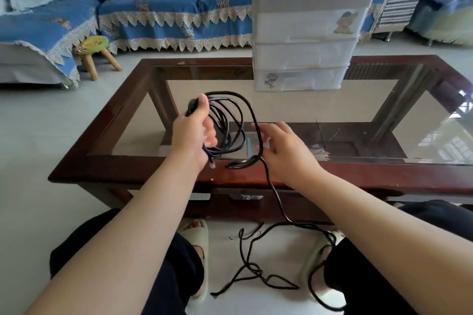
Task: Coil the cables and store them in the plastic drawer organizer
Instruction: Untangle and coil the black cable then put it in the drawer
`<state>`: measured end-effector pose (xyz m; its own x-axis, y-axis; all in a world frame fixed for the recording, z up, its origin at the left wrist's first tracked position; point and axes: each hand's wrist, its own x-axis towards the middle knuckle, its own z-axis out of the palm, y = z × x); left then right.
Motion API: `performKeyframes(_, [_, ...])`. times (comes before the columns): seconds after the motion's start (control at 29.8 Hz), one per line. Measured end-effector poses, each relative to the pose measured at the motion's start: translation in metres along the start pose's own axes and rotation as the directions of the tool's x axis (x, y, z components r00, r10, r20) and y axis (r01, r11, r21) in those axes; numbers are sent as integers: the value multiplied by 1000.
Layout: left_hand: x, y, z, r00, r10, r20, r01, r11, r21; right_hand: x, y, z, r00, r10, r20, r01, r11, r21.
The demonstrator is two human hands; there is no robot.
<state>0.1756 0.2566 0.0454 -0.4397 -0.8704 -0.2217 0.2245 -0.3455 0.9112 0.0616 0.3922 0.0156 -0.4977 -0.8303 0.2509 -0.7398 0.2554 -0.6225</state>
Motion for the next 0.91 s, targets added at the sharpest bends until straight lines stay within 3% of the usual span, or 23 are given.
performKeyframes(0.07, [-1, -5, 4, 997, -62, -36, 58, 995, -84, -2, -10, 4, 998, 55, 21, -59, 953, 298])
performKeyframes(0.17, [3, -6, 5, 986, -126, -108, 105, 977, -183, -11, -28, 6, 974, 154, 164, -225, 703, 675])
performKeyframes(0.27, [12, -5, 1, 977, -134, -169, 103, 978, -181, -17, -36, 1, 971, 25, 239, -208, 590, 780])
performKeyframes(0.37, [17, -8, -2, 970, -128, -207, 124, 992, -33, -26, -44, -3, 949, -136, 285, -177, 519, 836])
performKeyframes(0.47, [14, -10, 0, 973, -121, -198, 129, 991, 27, -30, -50, -4, 933, -242, 266, -56, 634, 771])
performKeyframes(0.57, [15, -4, 2, 962, -70, -265, 105, 987, 120, -27, -51, -9, 947, -222, 234, 4, 735, 678])
performKeyframes(0.7, [29, 5, -11, 971, -56, -232, 57, 998, -4, -18, -47, -12, 943, -229, 241, 39, 797, 603])
performKeyframes(0.84, [39, 10, -24, 974, -44, -221, 34, 998, -49, -15, -40, -14, 897, -204, 392, -99, 771, 629])
performKeyframes(0.91, [41, 12, -26, 967, -69, -244, 60, 997, -43, -12, -39, -14, 878, -223, 423, -84, 800, 595])
